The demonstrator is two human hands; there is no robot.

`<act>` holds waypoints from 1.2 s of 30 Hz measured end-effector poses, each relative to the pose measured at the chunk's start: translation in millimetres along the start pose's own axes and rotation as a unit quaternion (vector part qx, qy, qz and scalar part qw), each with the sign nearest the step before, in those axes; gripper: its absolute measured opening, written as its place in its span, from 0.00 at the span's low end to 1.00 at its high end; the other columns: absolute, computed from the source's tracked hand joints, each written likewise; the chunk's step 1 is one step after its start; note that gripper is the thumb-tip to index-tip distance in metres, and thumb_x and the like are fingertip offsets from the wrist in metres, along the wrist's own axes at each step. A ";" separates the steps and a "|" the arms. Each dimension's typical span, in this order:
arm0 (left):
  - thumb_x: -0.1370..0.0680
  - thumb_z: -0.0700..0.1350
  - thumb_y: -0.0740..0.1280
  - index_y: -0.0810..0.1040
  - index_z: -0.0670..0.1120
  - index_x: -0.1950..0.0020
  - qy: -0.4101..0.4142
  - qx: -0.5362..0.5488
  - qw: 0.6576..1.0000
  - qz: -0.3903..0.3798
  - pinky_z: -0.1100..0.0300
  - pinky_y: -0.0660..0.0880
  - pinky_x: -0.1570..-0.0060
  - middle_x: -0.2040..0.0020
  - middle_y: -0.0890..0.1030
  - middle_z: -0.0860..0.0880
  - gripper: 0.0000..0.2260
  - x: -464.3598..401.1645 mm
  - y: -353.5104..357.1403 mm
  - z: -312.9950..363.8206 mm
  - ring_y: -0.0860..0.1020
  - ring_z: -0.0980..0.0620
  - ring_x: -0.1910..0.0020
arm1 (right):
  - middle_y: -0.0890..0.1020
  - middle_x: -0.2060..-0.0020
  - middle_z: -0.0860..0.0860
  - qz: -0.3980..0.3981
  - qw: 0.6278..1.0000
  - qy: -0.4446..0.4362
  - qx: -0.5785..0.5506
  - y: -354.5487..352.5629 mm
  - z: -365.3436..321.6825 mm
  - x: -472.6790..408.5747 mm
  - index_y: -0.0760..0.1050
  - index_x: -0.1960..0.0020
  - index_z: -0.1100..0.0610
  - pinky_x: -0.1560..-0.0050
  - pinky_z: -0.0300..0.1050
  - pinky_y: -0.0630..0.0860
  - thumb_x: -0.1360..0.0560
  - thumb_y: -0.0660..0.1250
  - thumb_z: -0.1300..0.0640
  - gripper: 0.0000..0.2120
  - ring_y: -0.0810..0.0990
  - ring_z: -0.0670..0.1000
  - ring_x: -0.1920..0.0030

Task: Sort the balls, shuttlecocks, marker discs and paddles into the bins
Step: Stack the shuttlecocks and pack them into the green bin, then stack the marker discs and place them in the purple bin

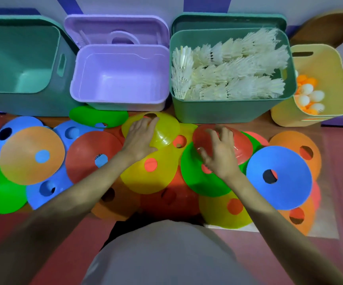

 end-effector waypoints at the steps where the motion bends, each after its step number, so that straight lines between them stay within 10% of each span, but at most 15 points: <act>1: 0.36 0.50 0.79 0.58 0.44 0.23 -0.001 -0.024 1.000 -0.006 0.49 0.58 0.30 0.31 0.68 0.41 0.47 -1.3 3.9 1.6 0.65 0.41 0.31 | 0.71 0.40 0.63 -0.010 0.999 0.018 0.032 4.8 7.7 4.8 0.71 0.36 0.60 0.39 0.56 0.67 0.33 0.74 0.54 0.28 0.68 0.63 0.40; 11: 0.39 0.51 0.79 0.55 0.41 0.23 -0.009 -0.052 0.999 0.011 0.48 0.63 0.36 0.37 0.71 0.40 0.51 3.1 2.5 14.1 0.68 0.40 0.35 | 0.73 0.39 0.63 -0.116 0.975 0.008 0.187 31.3 33.6 16.1 0.68 0.33 0.62 0.41 0.61 0.68 0.44 0.80 0.46 0.46 0.69 0.65 0.38; 19: 0.35 0.58 0.74 0.55 0.45 0.23 -0.006 0.131 0.988 0.086 0.47 0.64 0.34 0.30 0.69 0.43 0.48 40.2 -48.0 11.2 0.66 0.42 0.31 | 0.70 0.35 0.61 -0.005 0.995 0.030 0.090 -13.3 7.0 25.6 0.65 0.29 0.60 0.37 0.58 0.62 0.37 0.71 0.40 0.43 0.68 0.64 0.36; 25: 0.29 0.60 0.59 0.60 0.47 0.24 -0.065 0.387 0.913 0.112 0.60 0.59 0.32 0.27 0.67 0.46 0.35 64.4 -59.6 -18.7 0.64 0.49 0.28 | 0.70 0.33 0.56 0.132 0.973 0.076 -0.171 -48.8 -29.3 50.9 0.62 0.27 0.58 0.33 0.48 0.60 0.24 0.51 0.44 0.29 0.66 0.53 0.33; 31: 0.28 0.63 0.51 0.73 0.42 0.36 -0.175 0.567 0.798 0.105 0.47 0.69 0.34 0.40 0.78 0.42 0.32 68.3 -44.2 -49.0 0.75 0.47 0.43 | 0.78 0.52 0.57 0.262 0.912 0.166 -0.269 -49.3 -35.4 63.1 0.73 0.45 0.68 0.46 0.43 0.69 0.18 0.48 0.58 0.18 0.74 0.52 0.51; 34: 0.16 0.47 0.50 0.72 0.38 0.33 -0.206 0.598 0.766 0.114 0.60 0.67 0.35 0.35 0.74 0.44 0.20 69.7 -52.0 -49.4 0.72 0.51 0.37 | 0.77 0.60 0.51 0.264 0.896 0.191 -0.302 -44.2 -45.4 60.7 0.73 0.54 0.60 0.54 0.41 0.67 0.18 0.48 0.57 0.16 0.73 0.44 0.61; 36: 0.16 0.46 0.49 0.75 0.38 0.35 -0.217 0.616 0.750 0.105 0.50 0.69 0.34 0.37 0.77 0.40 0.20 67.2 -47.5 -52.1 0.74 0.44 0.36 | 0.70 0.66 0.43 0.254 0.880 0.212 -0.340 -39.9 -51.1 56.0 0.66 0.61 0.51 0.61 0.37 0.64 0.18 0.49 0.56 0.15 0.68 0.40 0.65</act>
Point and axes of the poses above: each hand's wrist, its own x-axis away from the middle knuckle, its own y-axis out of the palm, z = x × y, the point moved 9 cm from there along -x, towards the middle knuckle
